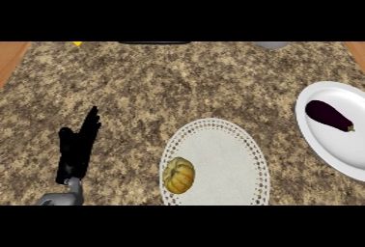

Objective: Pick the eggplant from the placemat and place it in the plate

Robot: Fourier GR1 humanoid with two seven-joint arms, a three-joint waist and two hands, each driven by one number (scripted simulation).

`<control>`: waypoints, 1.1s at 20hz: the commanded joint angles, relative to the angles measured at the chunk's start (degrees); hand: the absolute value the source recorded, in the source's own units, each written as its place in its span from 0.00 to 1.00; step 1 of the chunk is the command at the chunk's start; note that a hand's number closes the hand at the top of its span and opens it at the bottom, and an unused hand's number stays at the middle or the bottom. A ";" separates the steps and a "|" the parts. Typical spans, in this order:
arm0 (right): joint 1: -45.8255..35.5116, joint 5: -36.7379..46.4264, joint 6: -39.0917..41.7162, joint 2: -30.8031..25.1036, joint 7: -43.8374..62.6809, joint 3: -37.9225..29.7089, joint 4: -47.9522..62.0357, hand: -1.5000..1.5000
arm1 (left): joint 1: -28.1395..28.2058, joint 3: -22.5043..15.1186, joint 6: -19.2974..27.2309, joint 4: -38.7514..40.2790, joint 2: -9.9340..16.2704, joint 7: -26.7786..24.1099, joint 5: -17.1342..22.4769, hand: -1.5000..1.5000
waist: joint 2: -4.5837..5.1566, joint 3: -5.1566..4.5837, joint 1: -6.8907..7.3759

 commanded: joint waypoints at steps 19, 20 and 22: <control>1.45 1.22 -5.98 -6.97 -8.96 1.11 12.60 0.00 | -2.46 -0.39 0.10 2.47 -1.76 -0.63 -1.76 0.50 | 0.51 0.22 0.82; 1.99 0.71 -4.72 -8.65 -7.82 1.07 12.11 0.00 | -0.23 0.05 0.37 0.84 -1.67 -0.03 -1.43 0.50 | 0.24 0.13 0.48; 3.81 0.18 -5.33 -7.60 -10.23 0.45 13.14 0.00 | -1.29 0.35 -0.75 -1.88 -0.56 2.14 -0.72 0.50 | 0.29 0.19 0.66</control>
